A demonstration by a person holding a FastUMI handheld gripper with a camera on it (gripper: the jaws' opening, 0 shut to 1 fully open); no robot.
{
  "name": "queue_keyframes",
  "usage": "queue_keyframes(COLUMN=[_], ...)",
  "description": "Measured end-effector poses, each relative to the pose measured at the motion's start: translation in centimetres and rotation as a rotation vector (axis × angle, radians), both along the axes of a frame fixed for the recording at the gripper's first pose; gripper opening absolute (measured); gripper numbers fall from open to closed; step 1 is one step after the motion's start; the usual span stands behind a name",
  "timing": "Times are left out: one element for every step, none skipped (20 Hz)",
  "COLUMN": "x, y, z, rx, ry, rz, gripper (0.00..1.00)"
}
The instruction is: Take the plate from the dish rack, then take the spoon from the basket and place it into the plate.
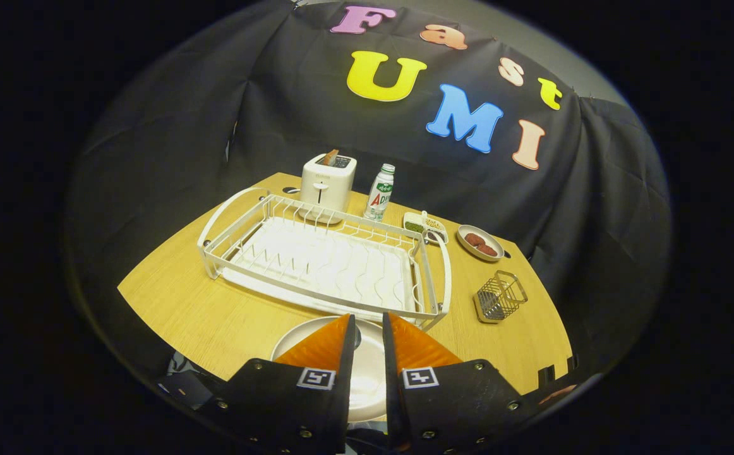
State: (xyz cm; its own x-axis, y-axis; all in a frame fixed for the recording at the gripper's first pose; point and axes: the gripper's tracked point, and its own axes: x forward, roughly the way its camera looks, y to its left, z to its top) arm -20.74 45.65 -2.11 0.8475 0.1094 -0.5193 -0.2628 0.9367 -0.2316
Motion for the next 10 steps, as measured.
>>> queue_keyframes(x=[0.3,0.6,1.0,1.3,1.6,2.0,2.4,2.7,3.1,3.3], y=[-0.1,-0.3,-0.5,-0.9,-1.1,-1.3,-1.4,-1.5,-1.7,-2.0], z=[1.2,2.4,3.8,5.3,7.0,8.5,10.2,11.7,13.1,14.2], rx=[0.008,0.017,0.031,0.045,0.058,0.071,0.089,0.104,0.117,0.126], ry=[-0.026,-0.054,-0.086,-0.122,-0.156,-0.191,-0.225,-0.26,-0.289,-0.314], rz=[-0.002,-0.006,-0.012,-0.023,-0.031,-0.038,-0.041,-0.045,-0.048,-0.055], gripper=[0.25,0.25,0.25,0.24,0.24,0.24,0.24,0.24,0.24,0.24])
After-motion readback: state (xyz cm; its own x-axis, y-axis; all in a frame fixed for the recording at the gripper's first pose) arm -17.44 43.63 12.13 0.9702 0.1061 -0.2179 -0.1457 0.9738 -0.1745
